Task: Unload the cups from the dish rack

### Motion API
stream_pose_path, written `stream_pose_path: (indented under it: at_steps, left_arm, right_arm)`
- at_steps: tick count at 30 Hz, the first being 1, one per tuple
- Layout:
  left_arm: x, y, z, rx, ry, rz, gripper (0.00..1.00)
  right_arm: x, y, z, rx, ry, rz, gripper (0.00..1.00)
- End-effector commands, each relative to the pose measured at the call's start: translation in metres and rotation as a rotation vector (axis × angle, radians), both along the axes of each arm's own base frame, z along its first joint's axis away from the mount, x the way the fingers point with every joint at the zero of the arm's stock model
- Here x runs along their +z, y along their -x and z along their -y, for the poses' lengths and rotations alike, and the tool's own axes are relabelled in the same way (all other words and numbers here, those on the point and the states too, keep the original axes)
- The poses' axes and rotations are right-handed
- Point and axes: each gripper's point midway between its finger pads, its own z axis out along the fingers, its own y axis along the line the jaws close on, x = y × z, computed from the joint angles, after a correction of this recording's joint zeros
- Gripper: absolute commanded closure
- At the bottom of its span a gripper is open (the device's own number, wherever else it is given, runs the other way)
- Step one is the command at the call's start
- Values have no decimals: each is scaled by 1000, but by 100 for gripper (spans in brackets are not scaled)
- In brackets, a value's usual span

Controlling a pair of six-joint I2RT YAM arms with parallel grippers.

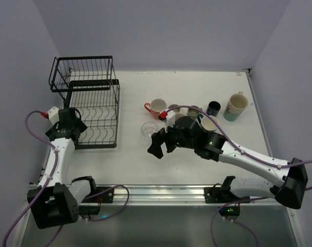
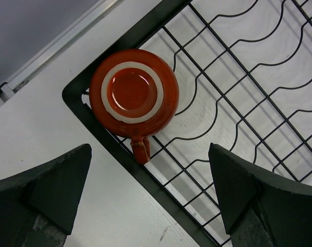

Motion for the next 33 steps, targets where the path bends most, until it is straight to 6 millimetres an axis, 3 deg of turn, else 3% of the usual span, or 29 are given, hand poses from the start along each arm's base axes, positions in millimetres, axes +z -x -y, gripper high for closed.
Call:
stream_pose_path:
  at_steps: [1,5,9,19,26,28,33]
  left_arm:
    - [19,-28,-5,-54,-7,50,0]
    - [0,-31,-21,-31,-6,-57,0]
    - [-7,-29,-35,-18,18,-83,0]
    - [-28,-34,-47,-22,40,-136,0]
    - [-31,-36,-57,7,8,-142,0]
    - [-34,-36,-58,16,4,-150,5]
    - [-33,-38,-56,4,11,-138,32]
  right_arm:
    - [28,6,-10,46,-119,35,1]
    - [27,11,-11,70,-125,23,1]
    - [25,10,-8,60,-116,31,1]
    - [23,10,-10,65,-114,27,1]
    - [20,6,-11,53,-96,32,1]
    - [18,5,-11,50,-89,29,1]
    - [15,1,-11,34,-75,31,1]
